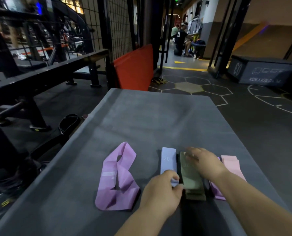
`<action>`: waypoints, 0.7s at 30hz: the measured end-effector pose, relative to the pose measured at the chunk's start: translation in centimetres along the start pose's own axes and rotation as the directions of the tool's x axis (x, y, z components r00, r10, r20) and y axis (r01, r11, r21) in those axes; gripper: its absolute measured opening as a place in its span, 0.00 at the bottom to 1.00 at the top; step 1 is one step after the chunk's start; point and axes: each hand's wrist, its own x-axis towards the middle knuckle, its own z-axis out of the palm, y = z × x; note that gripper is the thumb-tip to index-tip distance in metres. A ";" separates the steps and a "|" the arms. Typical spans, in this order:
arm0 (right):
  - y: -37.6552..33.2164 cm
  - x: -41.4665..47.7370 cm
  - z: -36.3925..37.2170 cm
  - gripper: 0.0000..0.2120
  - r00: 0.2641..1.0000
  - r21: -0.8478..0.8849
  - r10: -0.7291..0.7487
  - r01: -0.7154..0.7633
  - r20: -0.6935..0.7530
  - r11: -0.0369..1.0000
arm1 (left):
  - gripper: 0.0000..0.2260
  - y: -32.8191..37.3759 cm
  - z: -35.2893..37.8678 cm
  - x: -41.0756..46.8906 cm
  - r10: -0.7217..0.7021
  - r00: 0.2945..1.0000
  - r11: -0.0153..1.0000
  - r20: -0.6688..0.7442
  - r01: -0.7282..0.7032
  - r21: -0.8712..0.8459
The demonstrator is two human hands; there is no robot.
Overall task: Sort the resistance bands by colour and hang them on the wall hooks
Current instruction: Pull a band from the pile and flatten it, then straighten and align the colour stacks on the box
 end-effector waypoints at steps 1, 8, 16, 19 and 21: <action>-0.5 -0.3 -0.4 0.19 0.999 0.003 -0.023 0.023 -0.029 1.000 | 0.09 -0.4 -0.7 -0.1 -0.028 0.999 1.000 -0.035 0.029 0.008; -9.0 -4.3 -1.2 0.09 0.946 0.101 -0.263 0.285 -0.190 0.953 | 0.02 -5.0 -5.3 -1.2 -0.217 0.947 0.972 -0.238 0.231 0.033; -17.4 -6.4 5.6 0.19 0.932 0.194 -0.354 0.334 0.082 0.922 | 0.05 -8.0 -9.7 -3.4 -0.270 0.858 0.952 -0.437 0.306 0.011; -18.7 -6.2 6.7 0.21 0.937 0.204 -0.321 0.290 0.137 0.935 | 0.07 -8.5 -10.2 -3.9 -0.282 0.834 0.958 -0.474 0.275 -0.086; -19.2 -6.1 7.0 0.19 0.941 0.196 -0.291 0.257 0.172 0.946 | 0.11 -9.0 -10.6 -4.5 -0.310 0.837 0.943 -0.450 0.332 -0.033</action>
